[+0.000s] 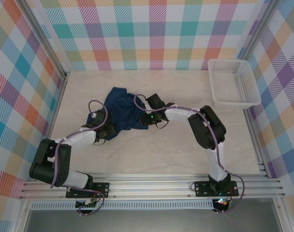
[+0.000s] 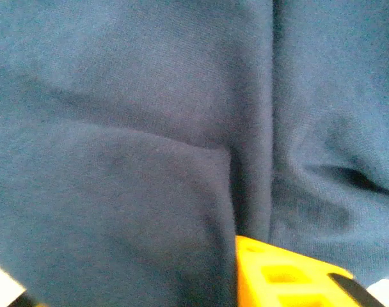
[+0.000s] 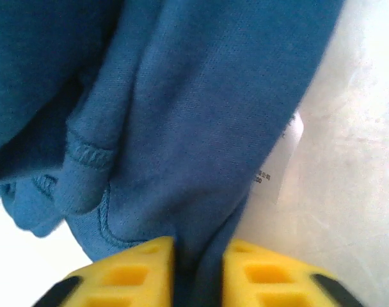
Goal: Fold the inside-out t-shirt
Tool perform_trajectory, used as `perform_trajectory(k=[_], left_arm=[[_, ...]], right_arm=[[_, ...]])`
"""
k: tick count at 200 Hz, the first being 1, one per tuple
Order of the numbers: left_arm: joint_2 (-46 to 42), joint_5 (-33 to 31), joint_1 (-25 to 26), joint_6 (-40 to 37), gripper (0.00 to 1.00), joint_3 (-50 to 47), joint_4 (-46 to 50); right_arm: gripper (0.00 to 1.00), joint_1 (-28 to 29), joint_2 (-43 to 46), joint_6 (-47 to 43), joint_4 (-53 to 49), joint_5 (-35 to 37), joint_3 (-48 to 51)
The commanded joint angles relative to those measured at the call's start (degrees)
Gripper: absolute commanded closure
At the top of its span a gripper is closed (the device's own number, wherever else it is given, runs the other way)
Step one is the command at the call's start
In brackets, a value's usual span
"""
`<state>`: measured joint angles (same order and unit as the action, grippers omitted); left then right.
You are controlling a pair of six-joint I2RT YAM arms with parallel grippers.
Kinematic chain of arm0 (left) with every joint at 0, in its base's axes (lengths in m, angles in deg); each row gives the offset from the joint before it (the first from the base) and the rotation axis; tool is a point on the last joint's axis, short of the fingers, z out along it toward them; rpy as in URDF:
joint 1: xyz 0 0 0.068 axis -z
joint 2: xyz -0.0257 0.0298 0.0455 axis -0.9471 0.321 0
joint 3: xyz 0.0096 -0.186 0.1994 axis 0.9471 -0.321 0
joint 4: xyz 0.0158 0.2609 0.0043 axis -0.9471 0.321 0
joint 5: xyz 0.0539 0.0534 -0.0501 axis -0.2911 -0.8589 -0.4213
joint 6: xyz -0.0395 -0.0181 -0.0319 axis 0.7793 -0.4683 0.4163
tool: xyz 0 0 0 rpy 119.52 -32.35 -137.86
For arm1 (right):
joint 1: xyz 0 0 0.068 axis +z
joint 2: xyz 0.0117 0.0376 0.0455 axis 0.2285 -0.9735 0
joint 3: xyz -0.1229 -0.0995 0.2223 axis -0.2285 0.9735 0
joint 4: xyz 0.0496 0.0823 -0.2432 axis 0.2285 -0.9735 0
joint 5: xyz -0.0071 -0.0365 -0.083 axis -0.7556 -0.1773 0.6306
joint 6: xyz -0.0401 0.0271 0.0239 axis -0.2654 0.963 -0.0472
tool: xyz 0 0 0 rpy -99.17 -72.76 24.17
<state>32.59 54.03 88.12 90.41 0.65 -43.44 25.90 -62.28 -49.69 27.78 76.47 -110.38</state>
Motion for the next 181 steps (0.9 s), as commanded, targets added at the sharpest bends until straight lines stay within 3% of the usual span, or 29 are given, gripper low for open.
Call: perform_trajectory(k=[1,21,50,77,127,181], left_arm=[[-1.57,0.68,0.21,-0.61,0.84,2.17,-3.14],[-10.25,1.81,0.21,-0.97,1.00,4.85,-0.92],[-24.84,0.51,0.12,-1.09,1.00,10.26,0.89],[-30.52,-2.44,-0.13,-1.43,1.00,17.37,1.77],[-30.19,-5.49,-0.67,-3.15,1.00,28.87,2.02],[-31.58,-11.29,-0.67,-7.45,1.00,30.88,3.35]], right_arm=[[0.98,0.02,3.23,-1.23,-0.35,1.19,-2.04],[1.00,-2.62,13.29,-3.43,-2.05,3.01,-0.59],[1.00,-8.44,32.79,-5.50,-1.84,2.50,2.43],[1.00,-12.24,45.27,-7.58,-1.32,3.45,1.62],[1.00,-12.83,53.08,-13.58,-5.18,10.49,-5.55],[1.00,-12.83,58.49,-17.67,-8.69,20.65,-7.09]])
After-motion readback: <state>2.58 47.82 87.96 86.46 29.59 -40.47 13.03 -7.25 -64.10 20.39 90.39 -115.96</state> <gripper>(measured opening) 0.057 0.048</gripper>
